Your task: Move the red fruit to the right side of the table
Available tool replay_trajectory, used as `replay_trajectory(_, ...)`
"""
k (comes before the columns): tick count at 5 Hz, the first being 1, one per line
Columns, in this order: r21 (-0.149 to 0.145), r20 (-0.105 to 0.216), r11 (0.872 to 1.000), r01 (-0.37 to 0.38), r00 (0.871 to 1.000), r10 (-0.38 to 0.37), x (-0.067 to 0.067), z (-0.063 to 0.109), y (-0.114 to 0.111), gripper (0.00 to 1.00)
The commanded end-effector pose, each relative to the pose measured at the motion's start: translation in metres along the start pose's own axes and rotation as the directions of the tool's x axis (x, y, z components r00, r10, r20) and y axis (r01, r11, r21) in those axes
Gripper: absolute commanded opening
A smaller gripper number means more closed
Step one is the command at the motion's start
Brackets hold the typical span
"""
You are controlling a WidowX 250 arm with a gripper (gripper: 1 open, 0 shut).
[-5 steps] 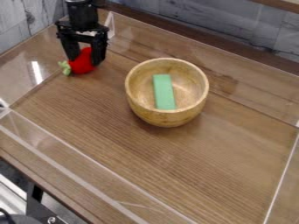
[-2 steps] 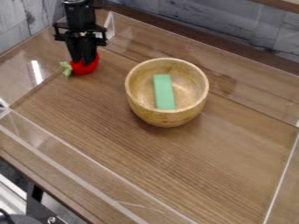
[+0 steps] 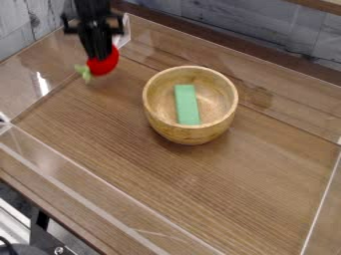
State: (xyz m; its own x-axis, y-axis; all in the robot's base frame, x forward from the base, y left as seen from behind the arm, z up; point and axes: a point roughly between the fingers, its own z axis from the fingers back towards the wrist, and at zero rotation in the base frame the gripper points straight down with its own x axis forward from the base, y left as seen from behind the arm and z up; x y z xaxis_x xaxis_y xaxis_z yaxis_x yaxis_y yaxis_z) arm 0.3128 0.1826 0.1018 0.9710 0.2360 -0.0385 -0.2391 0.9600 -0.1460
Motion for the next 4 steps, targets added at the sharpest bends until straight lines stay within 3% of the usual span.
replay_trajectory(1, -0.013, 0.103, 0.999, 0.036, 0.994, -0.035, -0.002, 0.055, -0.018, 0.00)
replay_trajectory(2, -0.030, 0.091, 0.994, 0.109, 0.990, -0.106, -0.021, 0.056, -0.054, 0.00)
replay_trajectory(4, -0.042, 0.052, 0.964, 0.262, 0.964, -0.260, -0.061, 0.036, -0.128, 0.00)
